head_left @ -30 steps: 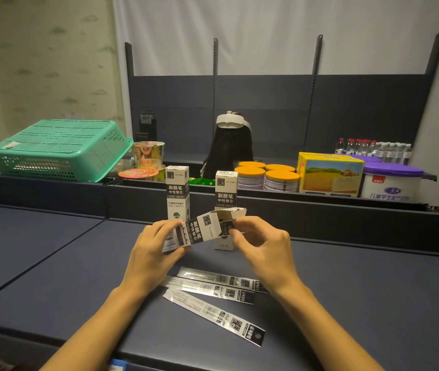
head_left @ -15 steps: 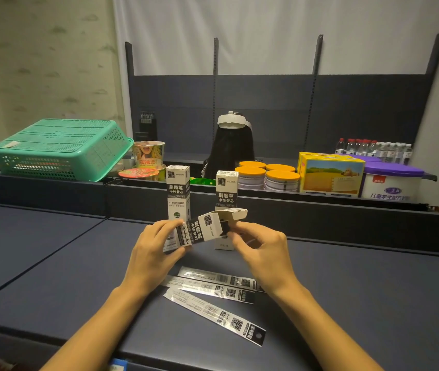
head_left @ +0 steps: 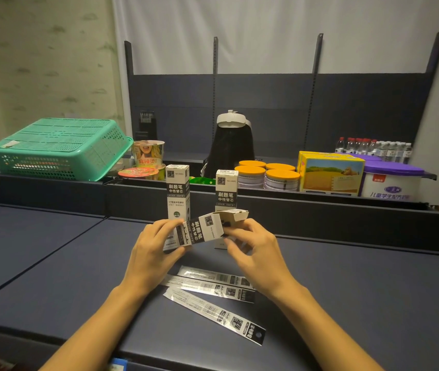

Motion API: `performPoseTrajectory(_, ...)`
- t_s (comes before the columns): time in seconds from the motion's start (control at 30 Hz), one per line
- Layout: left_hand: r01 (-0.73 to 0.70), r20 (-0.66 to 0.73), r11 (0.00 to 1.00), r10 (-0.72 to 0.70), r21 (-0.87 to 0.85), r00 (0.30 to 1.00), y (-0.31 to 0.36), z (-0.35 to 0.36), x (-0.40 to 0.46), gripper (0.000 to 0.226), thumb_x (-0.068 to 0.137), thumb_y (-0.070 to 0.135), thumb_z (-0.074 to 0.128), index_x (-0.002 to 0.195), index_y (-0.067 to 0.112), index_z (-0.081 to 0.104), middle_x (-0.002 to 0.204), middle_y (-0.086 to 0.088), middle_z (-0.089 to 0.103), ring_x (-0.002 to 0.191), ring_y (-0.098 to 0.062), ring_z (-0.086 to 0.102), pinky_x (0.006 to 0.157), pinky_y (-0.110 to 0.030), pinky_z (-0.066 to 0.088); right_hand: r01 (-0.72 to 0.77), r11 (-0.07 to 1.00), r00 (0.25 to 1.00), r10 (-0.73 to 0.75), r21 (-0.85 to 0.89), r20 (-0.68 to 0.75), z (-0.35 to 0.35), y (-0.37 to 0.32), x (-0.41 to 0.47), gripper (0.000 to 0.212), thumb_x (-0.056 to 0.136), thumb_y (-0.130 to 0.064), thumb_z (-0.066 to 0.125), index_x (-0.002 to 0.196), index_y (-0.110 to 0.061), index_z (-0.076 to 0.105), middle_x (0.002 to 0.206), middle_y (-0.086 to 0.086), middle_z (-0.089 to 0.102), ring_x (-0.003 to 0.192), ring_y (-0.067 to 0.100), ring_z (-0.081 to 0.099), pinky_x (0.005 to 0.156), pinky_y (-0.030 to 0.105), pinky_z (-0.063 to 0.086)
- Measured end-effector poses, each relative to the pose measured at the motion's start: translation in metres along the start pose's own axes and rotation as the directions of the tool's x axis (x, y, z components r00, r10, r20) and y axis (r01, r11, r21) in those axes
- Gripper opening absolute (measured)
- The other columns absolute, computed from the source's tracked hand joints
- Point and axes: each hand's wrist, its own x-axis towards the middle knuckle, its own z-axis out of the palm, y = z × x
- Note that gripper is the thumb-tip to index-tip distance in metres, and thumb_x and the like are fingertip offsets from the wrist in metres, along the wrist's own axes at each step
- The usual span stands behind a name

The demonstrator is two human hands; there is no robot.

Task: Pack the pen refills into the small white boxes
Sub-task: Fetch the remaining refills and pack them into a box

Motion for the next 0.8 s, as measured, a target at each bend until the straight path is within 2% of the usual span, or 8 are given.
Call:
performPoseTrajectory(0.1, 0.002, -0.003, 1.0, -0.002, -0.006, 1.0, 0.0, 0.0, 0.0, 0.07, 0.066, 0.013, 0.086, 0.126, 0.02, 0.052, 0.119, -0.006, 0.059, 0.106, -0.022, 0.053, 0.086, -0.039, 0.052, 0.005, 1.0, 0.999, -0.005, -0.013, -0.031, -0.002, -0.001, 0.0, 0.024, 0.09, -0.01, 0.065, 0.113, -0.014, 0.071, 0.114, -0.004, 0.061, 0.1, -0.006, 0.053, 0.072, 0.007, 0.047)
performPoseTrajectory(0.27, 0.023, -0.009, 1.0, -0.023, -0.006, 1.0, 0.001, -0.002, 0.0, 0.066, 0.067, 0.014, 0.085, 0.125, 0.016, 0.055, 0.119, -0.008, 0.06, 0.105, -0.025, 0.055, 0.084, -0.04, 0.053, -0.002, 0.999, 0.996, -0.002, -0.04, -0.09, -0.012, -0.001, 0.004, 0.009, 0.085, -0.009, 0.07, 0.093, -0.014, 0.072, 0.091, -0.002, 0.065, 0.083, 0.006, 0.059, 0.065, 0.01, 0.045)
performPoseTrajectory(0.33, 0.024, -0.01, 1.0, -0.025, -0.006, 1.0, 0.002, -0.002, -0.001, 0.066, 0.067, 0.013, 0.085, 0.125, 0.016, 0.055, 0.118, -0.009, 0.06, 0.105, -0.026, 0.056, 0.083, -0.04, 0.053, -0.104, 0.992, 0.995, 0.104, -0.076, 0.003, -0.017, -0.001, 0.004, 0.006, 0.086, -0.014, 0.069, 0.091, -0.015, 0.072, 0.088, -0.004, 0.067, 0.078, 0.006, 0.06, 0.065, 0.01, 0.045)
performPoseTrajectory(0.4, 0.025, -0.009, 1.0, -0.025, -0.008, 1.0, 0.002, -0.002, 0.0, 0.067, 0.067, 0.013, 0.085, 0.125, 0.017, 0.054, 0.118, -0.009, 0.06, 0.104, -0.026, 0.056, 0.082, -0.04, 0.053, -0.203, 0.963, 0.958, 0.233, -0.176, 0.169, -0.02, 0.002, 0.003, 0.009, 0.087, -0.021, 0.067, 0.092, -0.017, 0.073, 0.087, -0.007, 0.066, 0.074, 0.002, 0.058, 0.063, 0.009, 0.044)
performPoseTrajectory(0.47, 0.024, -0.008, 1.0, -0.024, -0.004, 1.0, 0.001, -0.001, 0.0, 0.068, 0.066, 0.013, 0.086, 0.126, 0.018, 0.053, 0.119, -0.009, 0.06, 0.105, -0.025, 0.055, 0.083, -0.04, 0.053, -0.261, 0.921, 0.878, 0.351, -0.289, 0.324, -0.021, 0.007, 0.001, 0.013, 0.086, -0.03, 0.066, 0.093, -0.02, 0.073, 0.088, -0.009, 0.066, 0.075, 0.002, 0.059, 0.062, 0.011, 0.045)
performPoseTrajectory(0.53, 0.026, -0.007, 1.0, -0.026, 0.002, 1.0, 0.001, -0.002, -0.001, 0.068, 0.066, 0.014, 0.086, 0.126, 0.017, 0.053, 0.119, -0.009, 0.06, 0.105, -0.024, 0.054, 0.083, -0.039, 0.052, -0.301, 0.884, 0.799, 0.439, -0.358, 0.41, -0.02, 0.01, -0.002, 0.02, 0.083, -0.038, 0.067, 0.096, -0.023, 0.072, 0.096, -0.007, 0.068, 0.083, 0.008, 0.062, 0.073, 0.021, 0.054)
performPoseTrajectory(0.63, 0.028, -0.008, 1.0, -0.028, 0.007, 1.0, 0.002, -0.002, -0.001, 0.068, 0.066, 0.014, 0.086, 0.126, 0.017, 0.054, 0.118, -0.009, 0.06, 0.105, -0.024, 0.054, 0.083, -0.038, 0.051, -0.31, 0.836, 0.739, 0.511, -0.452, 0.439, -0.02, 0.013, -0.003, 0.03, 0.082, -0.04, 0.068, 0.106, -0.022, 0.071, 0.102, -0.003, 0.069, 0.088, 0.012, 0.063, 0.08, 0.028, 0.055)
performPoseTrajectory(0.8, 0.036, -0.009, 0.999, -0.036, 0.002, 0.999, 0.003, -0.002, 0.0, 0.067, 0.067, 0.014, 0.086, 0.126, 0.016, 0.054, 0.118, -0.009, 0.06, 0.105, -0.024, 0.054, 0.083, -0.038, 0.051, -0.3, 0.784, 0.699, 0.568, -0.543, 0.434, -0.026, 0.015, -0.006, 0.024, 0.082, -0.035, 0.069, 0.101, -0.02, 0.072, 0.099, -0.001, 0.067, 0.087, 0.015, 0.062, 0.068, 0.026, 0.048)
